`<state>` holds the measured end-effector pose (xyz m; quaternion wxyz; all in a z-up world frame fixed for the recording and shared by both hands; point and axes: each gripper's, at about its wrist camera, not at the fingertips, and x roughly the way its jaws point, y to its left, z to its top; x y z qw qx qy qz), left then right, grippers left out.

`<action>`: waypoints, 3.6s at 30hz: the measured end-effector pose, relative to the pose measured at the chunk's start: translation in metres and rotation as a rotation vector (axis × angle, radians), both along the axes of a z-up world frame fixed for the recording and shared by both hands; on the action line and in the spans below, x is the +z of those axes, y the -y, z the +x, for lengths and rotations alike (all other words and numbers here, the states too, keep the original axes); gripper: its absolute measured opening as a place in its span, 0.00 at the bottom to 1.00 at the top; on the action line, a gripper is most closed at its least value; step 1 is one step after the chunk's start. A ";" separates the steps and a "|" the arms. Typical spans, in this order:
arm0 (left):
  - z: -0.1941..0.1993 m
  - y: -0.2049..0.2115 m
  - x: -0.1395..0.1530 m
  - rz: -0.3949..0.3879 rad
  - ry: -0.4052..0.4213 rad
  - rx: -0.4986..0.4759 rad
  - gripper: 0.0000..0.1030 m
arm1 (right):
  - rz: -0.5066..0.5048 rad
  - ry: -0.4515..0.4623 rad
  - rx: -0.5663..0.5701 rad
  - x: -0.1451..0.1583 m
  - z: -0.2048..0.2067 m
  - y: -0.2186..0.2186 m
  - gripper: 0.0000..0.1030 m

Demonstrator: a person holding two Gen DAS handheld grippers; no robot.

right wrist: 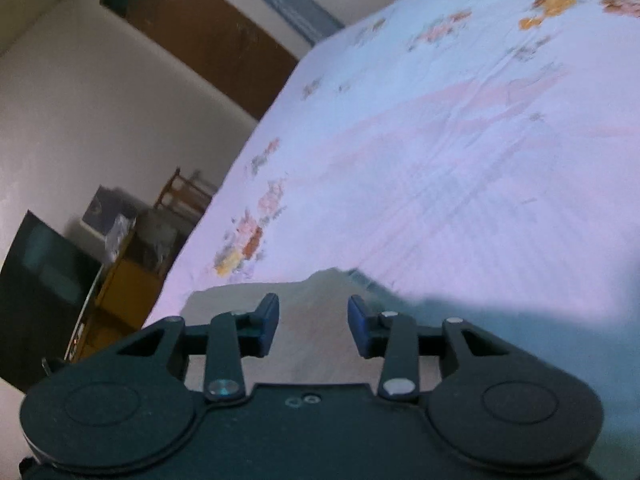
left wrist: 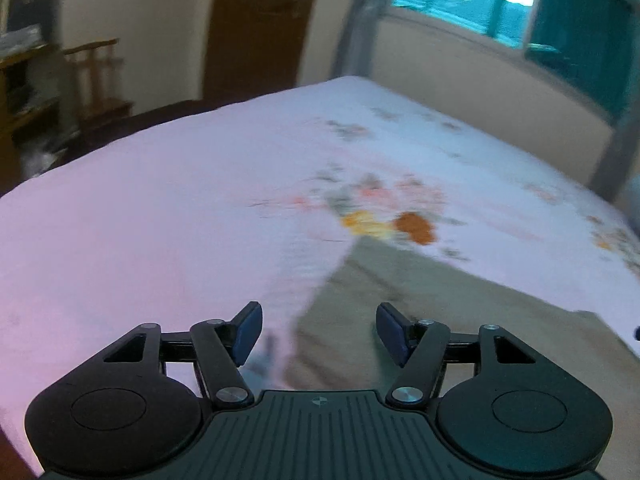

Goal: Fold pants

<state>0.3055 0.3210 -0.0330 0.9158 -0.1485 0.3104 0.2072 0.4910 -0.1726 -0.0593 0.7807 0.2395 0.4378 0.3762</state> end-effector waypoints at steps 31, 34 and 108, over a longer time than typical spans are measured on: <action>0.005 -0.004 -0.045 -0.064 -0.014 0.193 0.77 | -0.179 0.165 0.225 -0.008 0.003 -0.064 0.00; 0.008 0.001 -0.039 -0.015 -0.016 0.180 0.77 | -0.178 0.176 0.193 -0.003 0.004 -0.059 0.00; -0.019 0.200 -0.005 0.096 -0.015 -0.258 1.00 | 0.282 -0.039 -1.278 -0.060 -0.373 0.379 0.29</action>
